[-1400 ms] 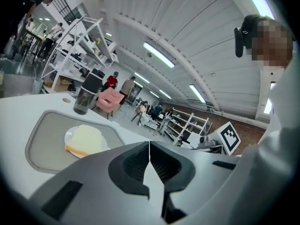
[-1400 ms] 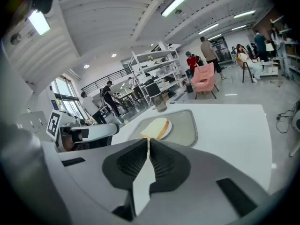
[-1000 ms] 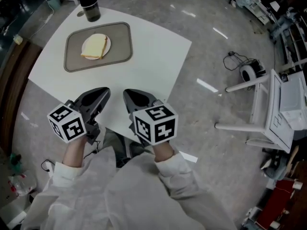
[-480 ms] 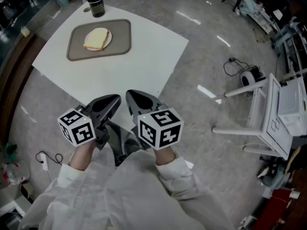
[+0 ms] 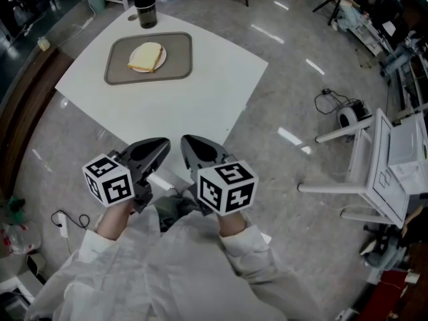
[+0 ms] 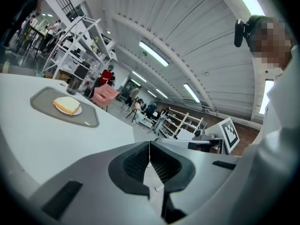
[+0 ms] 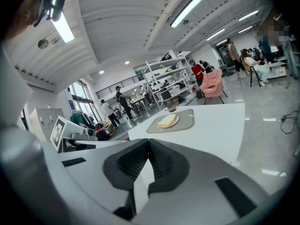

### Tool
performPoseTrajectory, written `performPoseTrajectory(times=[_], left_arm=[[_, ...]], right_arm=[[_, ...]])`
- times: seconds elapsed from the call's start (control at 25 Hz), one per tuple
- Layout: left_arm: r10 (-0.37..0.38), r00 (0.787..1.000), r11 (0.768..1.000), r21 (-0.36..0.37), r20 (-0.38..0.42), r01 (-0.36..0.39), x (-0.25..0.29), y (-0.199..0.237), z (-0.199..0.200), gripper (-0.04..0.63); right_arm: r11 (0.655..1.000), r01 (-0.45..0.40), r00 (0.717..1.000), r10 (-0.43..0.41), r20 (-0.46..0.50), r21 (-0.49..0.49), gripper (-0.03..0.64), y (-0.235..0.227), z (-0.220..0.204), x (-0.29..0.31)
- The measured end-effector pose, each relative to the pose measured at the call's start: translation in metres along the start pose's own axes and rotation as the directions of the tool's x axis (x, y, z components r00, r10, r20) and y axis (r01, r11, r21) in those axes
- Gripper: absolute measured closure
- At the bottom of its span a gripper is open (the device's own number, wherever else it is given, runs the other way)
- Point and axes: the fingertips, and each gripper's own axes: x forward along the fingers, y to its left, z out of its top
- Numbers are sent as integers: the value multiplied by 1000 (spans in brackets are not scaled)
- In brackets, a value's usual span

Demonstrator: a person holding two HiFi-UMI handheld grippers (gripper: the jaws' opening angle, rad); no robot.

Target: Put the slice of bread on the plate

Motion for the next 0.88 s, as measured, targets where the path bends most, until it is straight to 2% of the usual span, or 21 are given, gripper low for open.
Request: performPoseTrajectory(times=[0.2, 0.72, 0.88], left_arm=[[11, 1000, 1000, -1, -23, -11, -10, 2, -4, 583], [-52, 998, 998, 18, -41, 53, -13, -3, 1, 583], [-60, 997, 998, 28, -52, 61, -12, -5, 2, 583]], right_arm=[[1000, 12, 1000, -12, 25, -11, 601, 16, 0, 1], [994, 53, 998, -54, -14, -97, 601, 22, 0, -2], [994, 69, 998, -70, -5, -88, 601, 21, -1, -3]])
